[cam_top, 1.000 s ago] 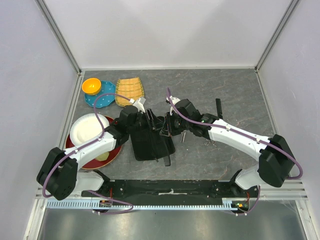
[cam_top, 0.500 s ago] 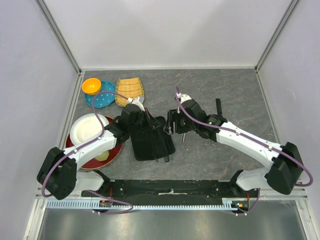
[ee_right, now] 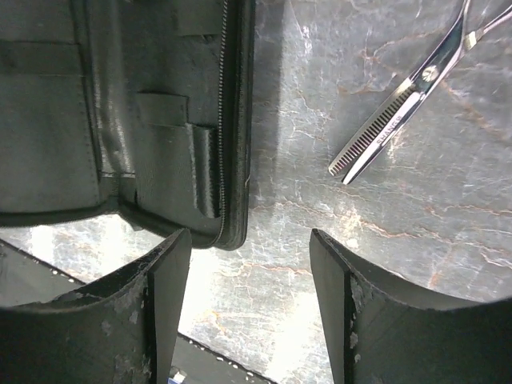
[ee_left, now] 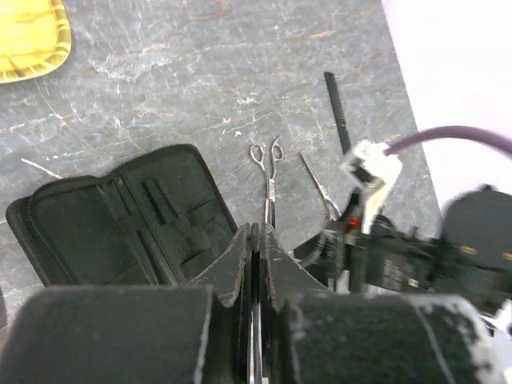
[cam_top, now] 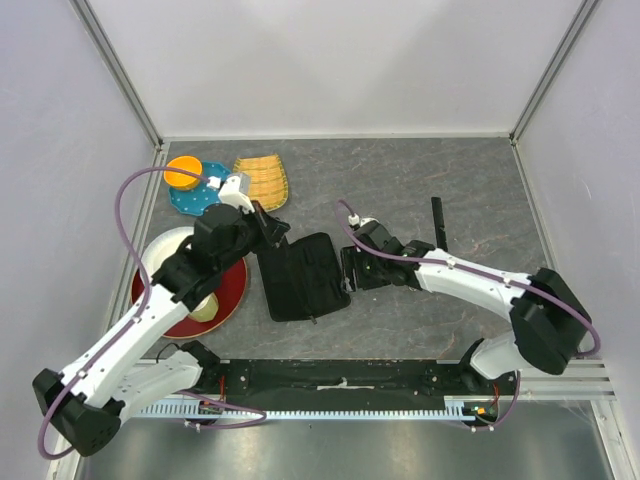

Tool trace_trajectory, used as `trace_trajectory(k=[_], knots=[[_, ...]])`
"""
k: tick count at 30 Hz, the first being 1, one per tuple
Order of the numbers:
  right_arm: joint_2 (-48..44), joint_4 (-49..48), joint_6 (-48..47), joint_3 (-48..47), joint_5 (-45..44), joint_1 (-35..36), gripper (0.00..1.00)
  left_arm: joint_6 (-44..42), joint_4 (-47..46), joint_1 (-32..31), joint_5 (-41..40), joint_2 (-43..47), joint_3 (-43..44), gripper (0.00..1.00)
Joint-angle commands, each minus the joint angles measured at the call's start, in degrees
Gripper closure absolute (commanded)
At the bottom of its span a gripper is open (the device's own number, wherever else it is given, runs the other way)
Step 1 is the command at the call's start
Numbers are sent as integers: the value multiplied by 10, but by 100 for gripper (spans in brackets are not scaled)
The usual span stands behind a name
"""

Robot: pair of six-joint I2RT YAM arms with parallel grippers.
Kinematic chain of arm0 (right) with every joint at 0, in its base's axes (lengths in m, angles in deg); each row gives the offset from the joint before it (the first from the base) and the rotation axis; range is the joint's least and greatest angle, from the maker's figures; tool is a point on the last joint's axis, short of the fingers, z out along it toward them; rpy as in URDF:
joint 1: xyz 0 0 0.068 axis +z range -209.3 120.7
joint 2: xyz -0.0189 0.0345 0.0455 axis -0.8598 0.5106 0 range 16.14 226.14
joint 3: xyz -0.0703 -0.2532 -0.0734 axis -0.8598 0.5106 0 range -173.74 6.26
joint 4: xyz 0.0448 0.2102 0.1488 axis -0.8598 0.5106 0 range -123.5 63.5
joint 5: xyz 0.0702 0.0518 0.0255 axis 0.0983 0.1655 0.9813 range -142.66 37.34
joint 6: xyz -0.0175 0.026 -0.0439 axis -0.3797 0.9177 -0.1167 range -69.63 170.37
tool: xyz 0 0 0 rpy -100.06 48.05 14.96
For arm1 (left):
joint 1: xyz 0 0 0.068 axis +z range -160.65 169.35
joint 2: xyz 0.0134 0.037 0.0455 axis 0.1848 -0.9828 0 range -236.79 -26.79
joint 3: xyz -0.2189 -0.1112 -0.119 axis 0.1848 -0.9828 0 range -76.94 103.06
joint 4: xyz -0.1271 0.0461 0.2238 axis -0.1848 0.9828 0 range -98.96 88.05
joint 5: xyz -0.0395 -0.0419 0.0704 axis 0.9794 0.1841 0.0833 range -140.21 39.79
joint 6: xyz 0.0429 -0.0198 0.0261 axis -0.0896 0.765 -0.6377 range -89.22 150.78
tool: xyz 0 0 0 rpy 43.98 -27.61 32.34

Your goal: Sort the hair-cutting tools

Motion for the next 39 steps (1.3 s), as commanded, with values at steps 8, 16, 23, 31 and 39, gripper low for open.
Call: trace_trajectory(k=[8, 16, 23, 31, 39], knots=[[64, -152, 102, 49, 65, 16, 27, -71, 79, 0, 101, 38, 58, 98], [65, -215, 121, 102, 89, 15, 26, -90, 90, 0, 151, 11, 86, 98], [35, -339, 169, 170, 92, 16, 36, -89, 88, 0, 155, -5, 91, 98], [21, -334, 178, 175, 32, 13, 70, -85, 88, 0, 160, -6, 92, 98], [13, -213, -29, 101, -35, -45, 71, -98, 105, 0, 155, -4, 100, 98]])
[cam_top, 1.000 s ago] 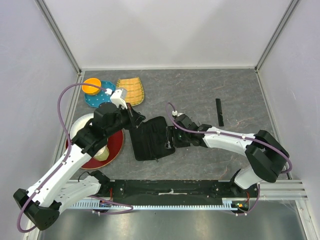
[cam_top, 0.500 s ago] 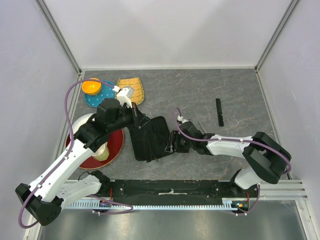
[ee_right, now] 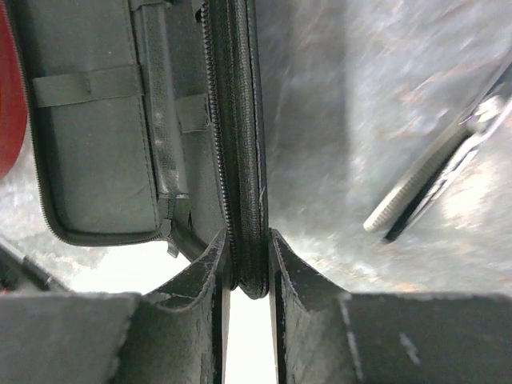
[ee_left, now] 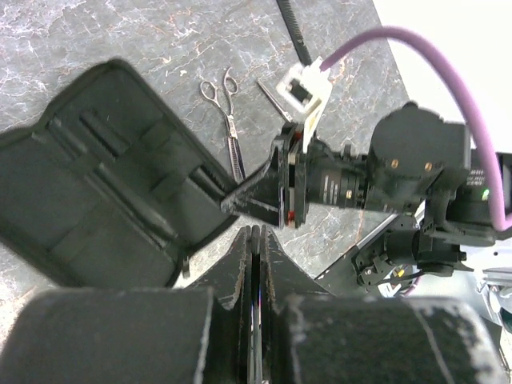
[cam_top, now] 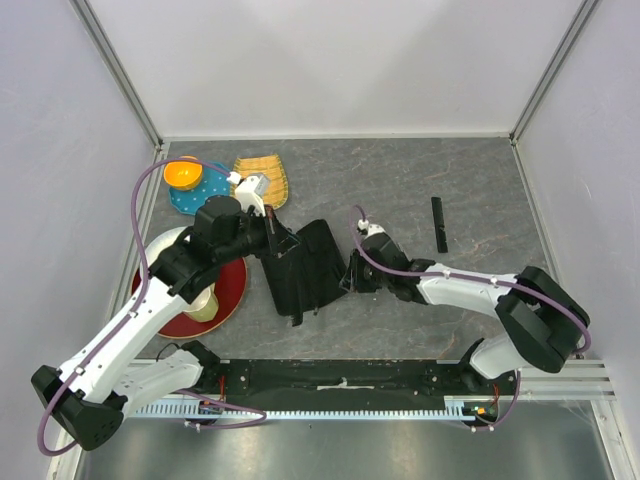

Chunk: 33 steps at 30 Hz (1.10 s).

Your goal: Sort the hair-cutting tools

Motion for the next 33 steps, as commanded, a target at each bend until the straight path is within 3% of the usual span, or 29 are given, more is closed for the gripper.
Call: trace_trajectory(k=[1, 6, 10, 13, 15, 19, 24, 33], knots=[[-11, 52, -148, -53, -69, -63, 71, -30, 7, 0, 5, 4, 32, 98], [37, 54, -246, -114, -81, -111, 70, -36, 12, 0, -2, -1, 40, 98], [96, 67, -285, -209, -129, -120, 36, -39, 25, 0, -13, -5, 51, 98], [120, 96, -274, -266, -178, -120, 21, -40, 27, 0, -26, 3, 53, 98], [117, 104, -262, -283, -214, -117, 17, -41, 28, 0, -41, 10, 54, 98], [129, 97, -256, -305, -186, -93, 21, -42, 39, 0, -71, 15, 57, 98], [187, 85, -261, -346, -46, -52, 25, -36, 66, 0, -157, 24, 68, 98], [279, 72, -241, -399, -19, 2, 28, -23, 104, 1, -266, 66, 70, 98]])
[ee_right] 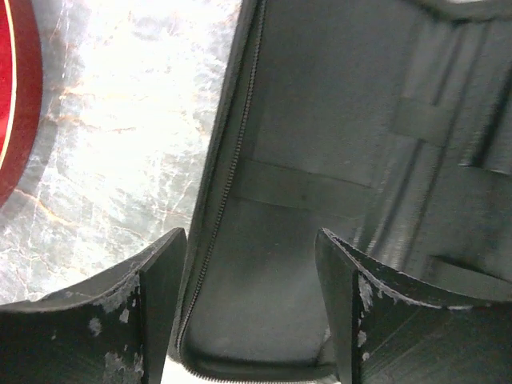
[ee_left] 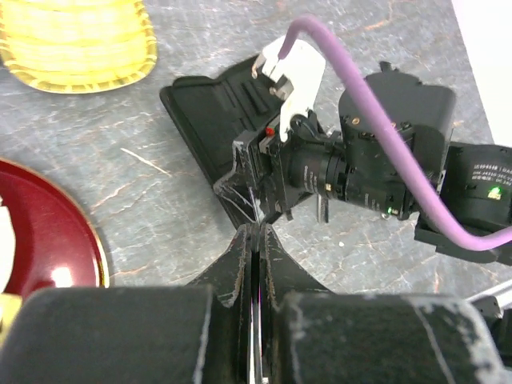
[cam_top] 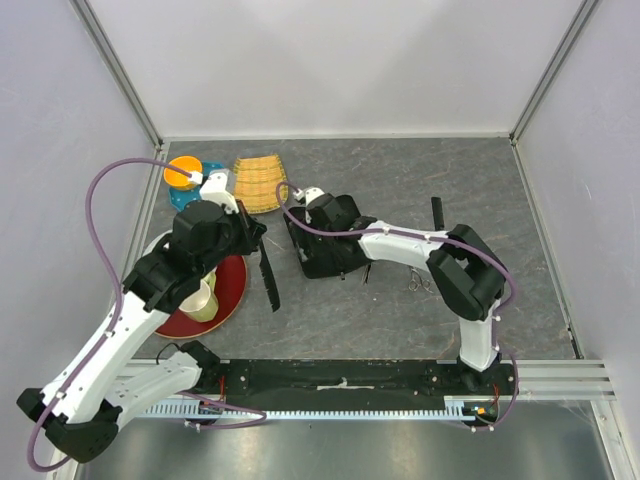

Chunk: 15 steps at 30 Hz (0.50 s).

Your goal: Sort the hair-cutting tools

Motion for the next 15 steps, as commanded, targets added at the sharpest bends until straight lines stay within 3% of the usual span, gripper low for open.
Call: trace_trajectory(k=[1, 2, 9, 15], knots=[[33, -28, 22, -37, 24, 5, 29, -5, 17, 0, -73, 26, 23, 98], [38, -30, 25, -38, 24, 6, 31, -6, 18, 0, -75, 32, 23, 98], [61, -26, 45, -49, 62, 12, 72, -16, 30, 1, -93, 39, 24, 98], [46, -7, 43, -32, 93, 22, 94, -30, 32, 1, -102, 37, 37, 98]])
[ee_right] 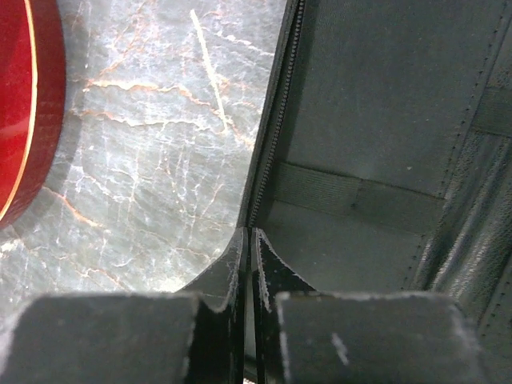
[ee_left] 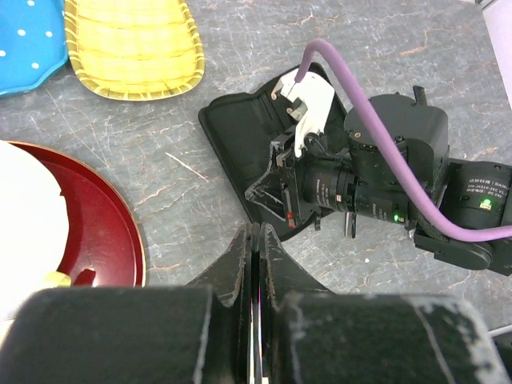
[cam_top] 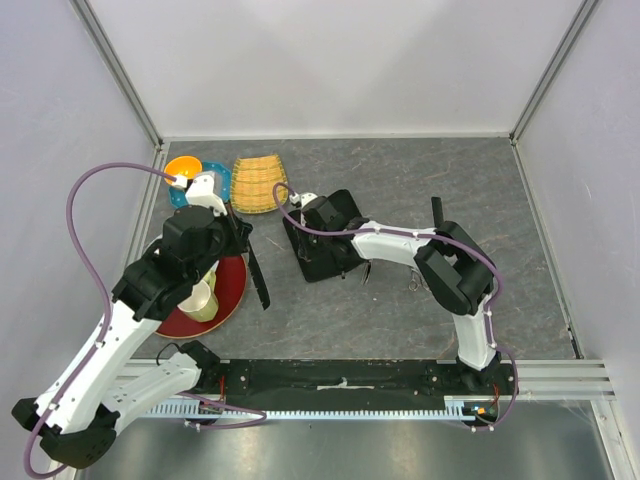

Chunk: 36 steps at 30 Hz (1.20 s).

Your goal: Sort the hair-cutting tools

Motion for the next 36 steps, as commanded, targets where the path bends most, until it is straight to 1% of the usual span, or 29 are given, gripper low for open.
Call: trace_trajectory(k=[1, 3, 7, 10, 11, 16, 17, 19, 20, 22, 23, 24, 25, 26, 28, 31, 32, 33, 34, 35, 36], knots=[[-16, 2, 0, -1, 40, 10, 96, -25, -8, 1, -24, 0, 30, 98], [-32, 4, -6, 21, 59, 14, 100, -26, -8, 1, -17, -4, 32, 98], [-72, 11, -22, 67, 96, 22, 100, -24, -9, 2, -5, -14, 36, 98], [-109, 24, -29, 113, 104, 30, 100, -24, -8, 1, -2, -14, 37, 98], [-120, 27, -28, 141, 105, 33, 100, -24, -8, 1, 0, -14, 38, 98], [-207, 44, -27, 224, 115, 45, 100, -25, -8, 1, 5, -13, 38, 98], [-220, 47, -33, 249, 129, 57, 100, -24, -9, 1, 10, -14, 38, 98], [-260, 49, -45, 271, 134, 66, 97, -21, -18, 2, 18, -13, 33, 98], [-269, 51, -45, 287, 132, 68, 89, -21, -22, 1, 30, -14, 31, 98], [-286, 58, -43, 293, 122, 68, 82, -15, -28, 2, 39, -18, 26, 98], [-287, 57, -33, 293, 104, 68, 71, -14, -32, 2, 48, -19, 25, 98], [-291, 57, -28, 292, 95, 68, 64, -13, -34, 2, 52, -22, 25, 98], [-292, 56, -21, 284, 90, 68, 59, -10, -35, 2, 57, -25, 26, 98], [-297, 57, -8, 280, 82, 69, 50, -9, -35, 2, 63, -26, 27, 98], [-306, 50, 9, 271, 56, 69, 45, -5, -35, 2, 67, -28, 29, 98], [-344, 25, 47, 272, 30, 69, 37, 0, -37, 2, 69, -24, 33, 98], [-372, 16, 58, 276, 26, 68, 35, 0, -40, 2, 71, -23, 34, 98], [-388, -5, 80, 279, 15, 69, 33, 2, -44, 2, 72, -22, 37, 98], [-405, -20, 100, 295, 11, 69, 28, 7, -47, 2, 75, -22, 40, 98], [-440, -54, 116, 306, 8, 68, 26, 12, -52, 1, 78, -22, 43, 98], [-458, -65, 160, 316, 3, 68, 24, 24, -66, 2, 82, -22, 47, 98]])
